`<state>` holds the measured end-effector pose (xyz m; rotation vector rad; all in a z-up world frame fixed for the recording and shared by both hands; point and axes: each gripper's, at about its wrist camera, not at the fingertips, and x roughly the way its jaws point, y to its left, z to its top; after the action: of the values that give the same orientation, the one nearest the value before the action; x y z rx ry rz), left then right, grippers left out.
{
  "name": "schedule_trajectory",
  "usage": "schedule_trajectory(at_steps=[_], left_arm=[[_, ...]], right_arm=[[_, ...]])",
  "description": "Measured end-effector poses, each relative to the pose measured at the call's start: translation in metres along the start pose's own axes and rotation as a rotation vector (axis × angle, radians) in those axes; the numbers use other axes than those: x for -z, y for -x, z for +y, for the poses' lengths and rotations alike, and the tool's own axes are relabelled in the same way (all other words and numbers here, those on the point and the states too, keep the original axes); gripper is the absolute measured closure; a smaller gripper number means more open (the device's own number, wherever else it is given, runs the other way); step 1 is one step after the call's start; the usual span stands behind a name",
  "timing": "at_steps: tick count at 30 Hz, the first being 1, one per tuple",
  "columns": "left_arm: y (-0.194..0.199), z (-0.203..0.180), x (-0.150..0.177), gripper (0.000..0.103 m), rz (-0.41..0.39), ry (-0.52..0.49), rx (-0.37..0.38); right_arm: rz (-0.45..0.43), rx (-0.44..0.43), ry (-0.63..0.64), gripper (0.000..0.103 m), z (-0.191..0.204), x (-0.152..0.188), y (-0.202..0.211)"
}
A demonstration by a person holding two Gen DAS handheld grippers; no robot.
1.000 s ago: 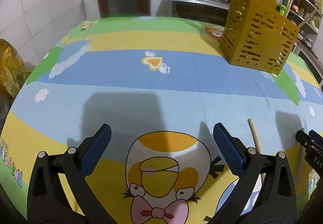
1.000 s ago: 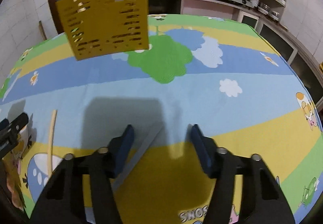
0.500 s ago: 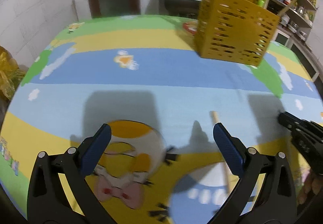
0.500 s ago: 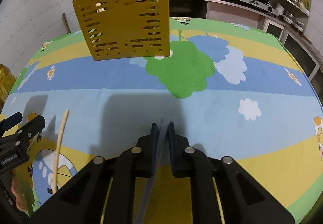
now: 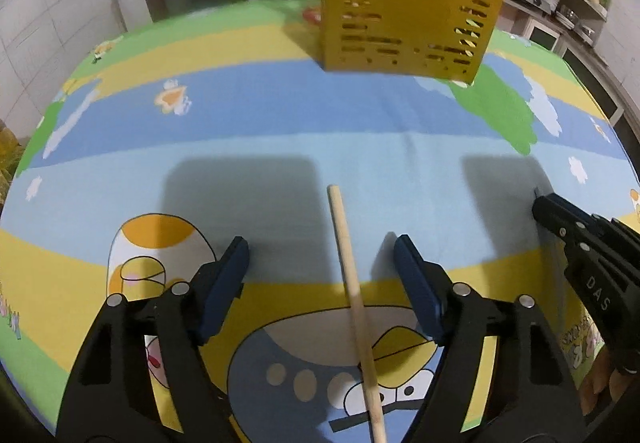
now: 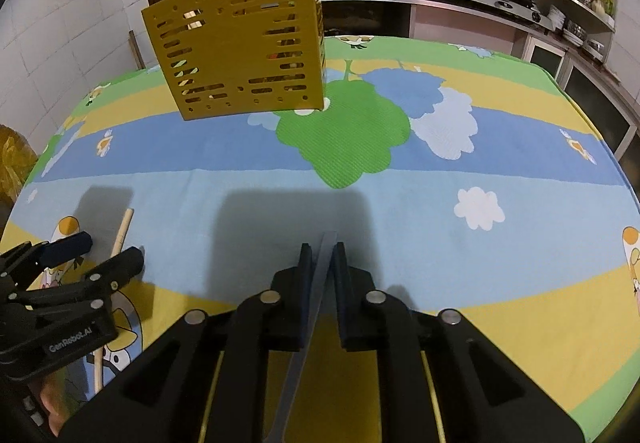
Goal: Organize utensils
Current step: 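Grasp the blue-handled spoon with the right tool while the left tool grasps a chopstick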
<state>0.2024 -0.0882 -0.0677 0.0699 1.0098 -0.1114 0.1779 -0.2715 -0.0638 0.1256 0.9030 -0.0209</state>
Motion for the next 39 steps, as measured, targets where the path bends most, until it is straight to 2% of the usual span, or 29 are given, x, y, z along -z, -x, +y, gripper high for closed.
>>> schedule_trajectory(at_steps=[3,5,6,8,13,15,18,22,25,33,39], left_arm=[[0.001,0.000,-0.001,0.039,0.005,-0.003,-0.007],[0.002,-0.001,-0.002,0.051,0.008,-0.008,-0.005],[0.001,0.000,-0.003,0.052,0.012,-0.006,-0.003],[0.002,0.001,-0.003,0.059,0.015,0.001,-0.010],[0.002,0.003,-0.006,0.075,0.015,-0.004,-0.009],[0.001,0.002,-0.007,0.079,0.017,-0.004,-0.006],[0.000,0.003,-0.009,0.084,0.015,0.002,-0.005],[-0.003,0.002,-0.012,0.092,0.003,-0.001,-0.007],[-0.006,0.003,-0.016,0.096,0.001,0.005,-0.002],[-0.005,0.005,-0.017,0.097,-0.009,0.020,0.010],[0.003,0.013,-0.019,0.098,-0.042,0.045,0.026]], right_arm=[[0.001,0.010,-0.003,0.091,0.001,0.002,0.002],[0.001,0.027,0.007,0.088,0.004,0.002,0.003],[0.001,0.035,0.011,0.083,0.004,0.003,0.003],[-0.007,0.062,0.015,0.054,0.005,0.003,0.006],[-0.014,0.111,0.035,0.054,0.008,0.007,0.013],[-0.001,0.137,0.053,0.054,0.011,0.010,0.013],[0.009,0.128,0.038,0.062,0.011,0.015,0.010],[0.000,0.103,0.031,0.085,0.013,0.015,0.010],[-0.007,0.106,0.026,0.093,0.015,0.013,0.008],[-0.020,0.090,0.003,0.096,0.014,0.006,0.006],[-0.080,0.074,-0.021,0.096,0.007,0.001,0.019]])
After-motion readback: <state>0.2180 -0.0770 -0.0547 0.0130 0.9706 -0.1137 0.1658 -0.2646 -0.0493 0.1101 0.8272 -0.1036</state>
